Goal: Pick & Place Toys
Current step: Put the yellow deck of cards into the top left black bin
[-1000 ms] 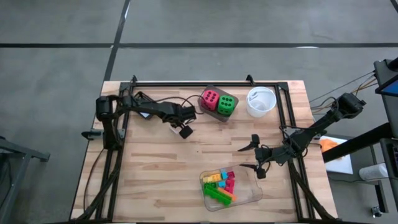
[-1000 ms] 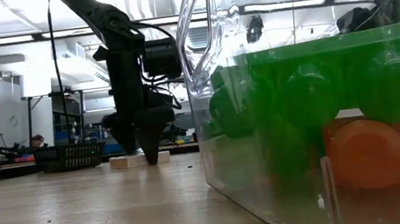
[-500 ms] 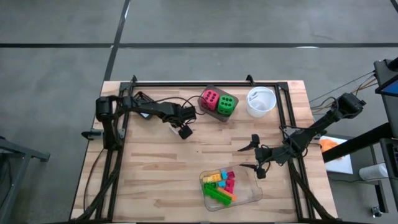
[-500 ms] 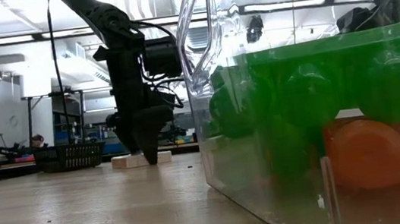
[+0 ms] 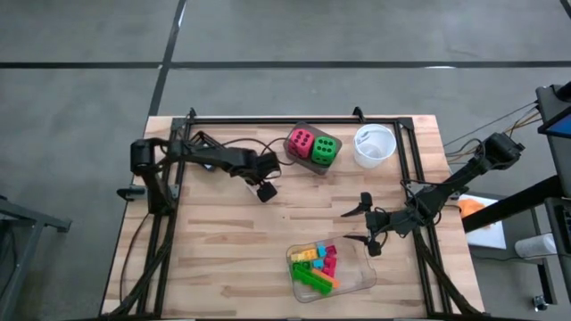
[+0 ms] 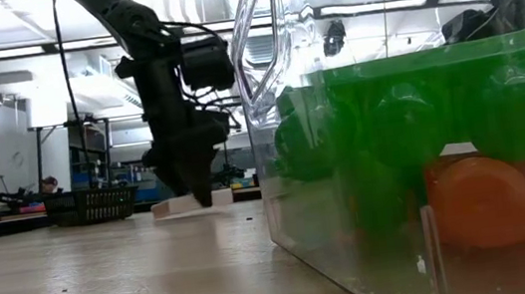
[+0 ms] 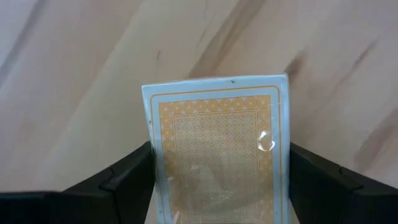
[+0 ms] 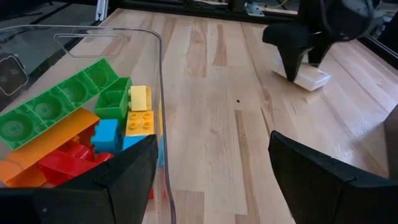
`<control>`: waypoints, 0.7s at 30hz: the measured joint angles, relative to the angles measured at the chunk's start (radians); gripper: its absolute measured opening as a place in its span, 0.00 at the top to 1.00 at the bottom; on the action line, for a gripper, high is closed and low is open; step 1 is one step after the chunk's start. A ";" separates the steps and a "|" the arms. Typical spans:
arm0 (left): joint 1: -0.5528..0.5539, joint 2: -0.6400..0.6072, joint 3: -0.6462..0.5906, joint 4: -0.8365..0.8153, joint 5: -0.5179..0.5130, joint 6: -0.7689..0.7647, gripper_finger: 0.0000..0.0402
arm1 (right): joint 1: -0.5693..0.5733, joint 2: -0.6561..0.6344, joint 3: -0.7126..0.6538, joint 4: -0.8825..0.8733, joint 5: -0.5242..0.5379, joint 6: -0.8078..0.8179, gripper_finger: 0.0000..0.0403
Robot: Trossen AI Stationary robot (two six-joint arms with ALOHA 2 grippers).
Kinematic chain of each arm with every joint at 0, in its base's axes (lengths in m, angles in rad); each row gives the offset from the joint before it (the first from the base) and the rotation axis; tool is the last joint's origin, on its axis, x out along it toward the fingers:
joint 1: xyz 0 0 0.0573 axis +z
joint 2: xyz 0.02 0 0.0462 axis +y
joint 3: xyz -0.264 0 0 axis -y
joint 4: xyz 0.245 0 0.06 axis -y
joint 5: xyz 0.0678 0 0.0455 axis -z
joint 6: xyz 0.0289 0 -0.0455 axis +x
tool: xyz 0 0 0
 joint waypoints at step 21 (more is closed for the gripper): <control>-0.015 -0.128 -0.431 1.026 -0.014 0.000 0.27 | 0.000 0.000 0.000 0.001 0.000 -0.003 0.25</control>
